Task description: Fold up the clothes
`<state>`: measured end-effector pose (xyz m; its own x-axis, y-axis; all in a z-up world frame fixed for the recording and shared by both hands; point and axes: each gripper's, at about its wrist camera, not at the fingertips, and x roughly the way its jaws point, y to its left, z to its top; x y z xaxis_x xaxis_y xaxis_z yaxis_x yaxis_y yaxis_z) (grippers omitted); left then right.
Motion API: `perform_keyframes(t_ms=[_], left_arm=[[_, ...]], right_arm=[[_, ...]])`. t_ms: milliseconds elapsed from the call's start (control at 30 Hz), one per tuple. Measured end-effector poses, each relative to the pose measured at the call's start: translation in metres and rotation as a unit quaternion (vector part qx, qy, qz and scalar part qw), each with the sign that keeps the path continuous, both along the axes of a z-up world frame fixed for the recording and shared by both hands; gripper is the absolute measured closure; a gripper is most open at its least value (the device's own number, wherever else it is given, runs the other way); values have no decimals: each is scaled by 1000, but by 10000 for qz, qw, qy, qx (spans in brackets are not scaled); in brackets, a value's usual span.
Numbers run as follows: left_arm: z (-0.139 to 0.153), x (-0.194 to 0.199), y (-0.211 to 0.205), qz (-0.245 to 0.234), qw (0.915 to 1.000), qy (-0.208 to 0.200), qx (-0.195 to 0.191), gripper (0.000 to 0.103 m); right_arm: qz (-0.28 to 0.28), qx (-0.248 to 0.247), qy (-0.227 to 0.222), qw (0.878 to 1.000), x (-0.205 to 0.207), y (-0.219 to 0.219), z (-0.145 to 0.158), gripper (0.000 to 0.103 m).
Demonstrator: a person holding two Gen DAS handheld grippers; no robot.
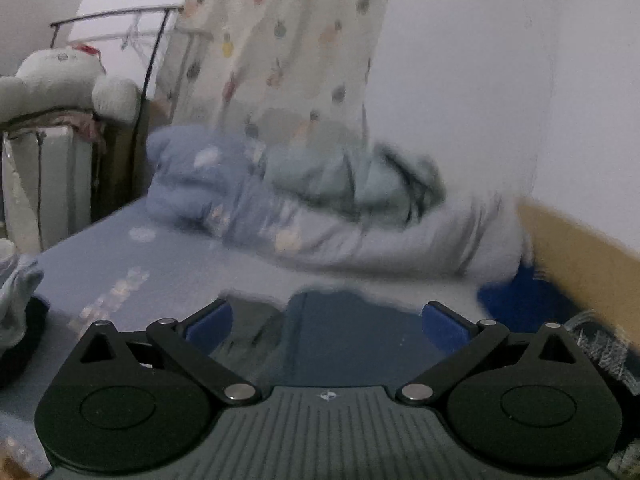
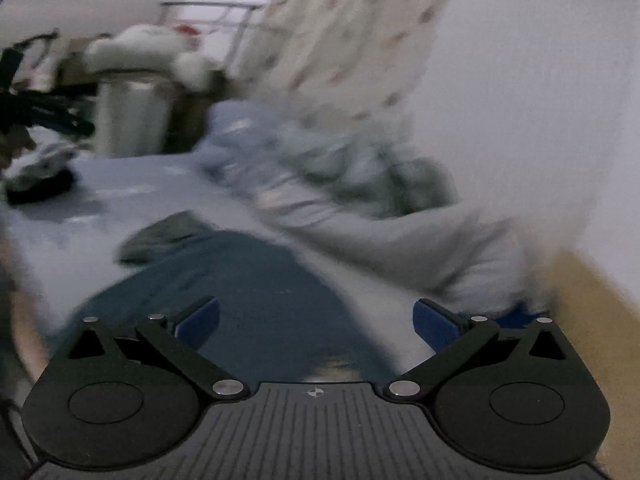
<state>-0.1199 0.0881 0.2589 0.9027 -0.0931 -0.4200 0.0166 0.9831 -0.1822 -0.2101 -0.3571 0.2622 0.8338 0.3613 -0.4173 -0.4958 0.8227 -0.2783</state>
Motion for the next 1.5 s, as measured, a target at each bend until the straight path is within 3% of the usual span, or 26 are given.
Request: perform_keyframes(t_ms=[100,167,300,467,633,700,733,767,867,1000,1133,1267,1400,1500], left_arm=[[-46,-4,8,-3,9979,611,219,0],[-73,-7,15,156,9950,933,334,0],[-109,-18,36,624,9909,1181,169,0],[-129,-26,55,951,9858,1360,-265,0],[-143,-34,67,1090,9832,1373,-500,0],[-148,-35,70,1108,9824,1374,-608,0],[-152,-38,71,1109,9821,1379,-640,0],[-157,-43,72,1103,9820,1388,-654,0],[-167,-54,77,1126,9809,1398,-755,0],[-182,-57,80,1130,9771,1541,-932,0],[-197,-53,69,906,9755,1745,-988,0],[-204,-48,48,510,9776,1880,-792,0],[-205,-47,15,-32,9812,1917,-241,0],[-206,-47,-22,-428,9799,1896,447,2]], right_arm=[[511,246,562,9968,18,49,-51,3],[938,240,870,9915,18,88,-85,13],[2003,-541,1086,9722,-2,163,-143,20],[3080,-1598,850,9340,-21,237,-189,32],[3482,-2471,501,9029,-33,275,-226,47],[3449,-2542,523,9021,-30,280,-234,67],[3355,-2467,561,9074,-28,278,-234,91],[3179,-2274,627,9183,-26,271,-229,98],[2663,-1609,890,9462,-12,247,-211,98],[1945,-1035,1217,9678,8,202,-185,99],[1392,-878,1501,9749,24,167,-188,99],[986,-787,1722,9770,37,150,-204,98],[887,-650,1823,9771,36,142,-211,98],[892,-556,1833,9774,38,144,-215,98]])
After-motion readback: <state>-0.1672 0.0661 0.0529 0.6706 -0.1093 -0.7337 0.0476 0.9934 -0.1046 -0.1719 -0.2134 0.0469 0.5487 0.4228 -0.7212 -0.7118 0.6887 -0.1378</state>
